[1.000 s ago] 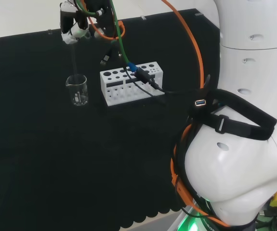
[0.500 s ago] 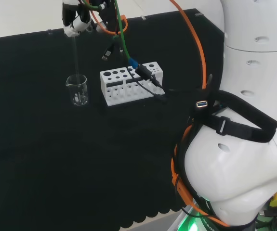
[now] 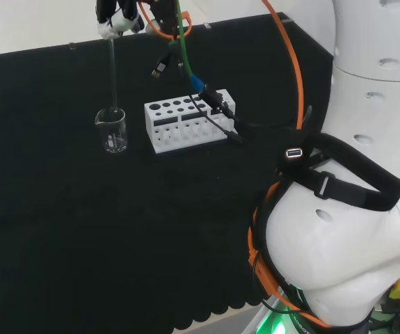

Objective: Put the glass rod back on the white test tube rack.

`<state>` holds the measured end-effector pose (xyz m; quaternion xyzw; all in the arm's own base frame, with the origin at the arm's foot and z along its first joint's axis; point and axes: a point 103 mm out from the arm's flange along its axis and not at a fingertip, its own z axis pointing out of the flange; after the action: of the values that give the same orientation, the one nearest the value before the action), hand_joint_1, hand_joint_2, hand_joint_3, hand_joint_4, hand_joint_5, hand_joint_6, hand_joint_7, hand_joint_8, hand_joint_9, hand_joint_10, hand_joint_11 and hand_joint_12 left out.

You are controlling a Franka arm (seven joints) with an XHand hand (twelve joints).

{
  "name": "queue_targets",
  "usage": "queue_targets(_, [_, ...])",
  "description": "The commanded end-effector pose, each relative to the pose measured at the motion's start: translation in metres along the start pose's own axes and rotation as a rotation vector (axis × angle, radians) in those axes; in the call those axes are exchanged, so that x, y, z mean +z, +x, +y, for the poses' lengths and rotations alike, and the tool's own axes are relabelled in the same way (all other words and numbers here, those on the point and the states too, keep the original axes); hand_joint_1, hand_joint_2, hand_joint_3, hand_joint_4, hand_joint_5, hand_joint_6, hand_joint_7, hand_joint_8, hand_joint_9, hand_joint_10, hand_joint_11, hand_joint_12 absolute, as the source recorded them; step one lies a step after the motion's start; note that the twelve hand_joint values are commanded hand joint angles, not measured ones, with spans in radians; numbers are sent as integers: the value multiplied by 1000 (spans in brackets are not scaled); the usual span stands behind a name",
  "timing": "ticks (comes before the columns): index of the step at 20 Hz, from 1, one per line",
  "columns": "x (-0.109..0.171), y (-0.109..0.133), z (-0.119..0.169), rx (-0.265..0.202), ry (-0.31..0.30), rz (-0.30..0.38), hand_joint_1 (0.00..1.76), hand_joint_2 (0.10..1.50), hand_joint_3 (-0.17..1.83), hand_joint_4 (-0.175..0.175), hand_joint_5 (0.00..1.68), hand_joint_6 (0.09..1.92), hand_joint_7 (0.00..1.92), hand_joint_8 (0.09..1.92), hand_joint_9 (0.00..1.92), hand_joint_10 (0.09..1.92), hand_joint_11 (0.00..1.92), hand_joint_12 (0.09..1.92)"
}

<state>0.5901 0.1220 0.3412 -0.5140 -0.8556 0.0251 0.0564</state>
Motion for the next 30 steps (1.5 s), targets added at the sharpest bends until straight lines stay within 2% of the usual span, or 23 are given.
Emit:
queue_targets(1, [-10,-7,-4,27,0,-21,1324,1052,-175,-175,1295,307,1416,518,1825,320,1688,531])
queue_targets(7, [-27,-18,-14,47,-34,-8,1324,1052,-175,-175,1295,307,1416,518,1825,320,1687,531])
queue_targets(17, [-31,-42,-24,93,-42,-4,1324,1052,-175,-175,1294,308,1416,517,1826,319,1687,531])
queue_targets(30, [-41,-75,-47,178,-60,1,1324,1052,-175,-175,1294,309,1416,517,1826,317,1688,531])
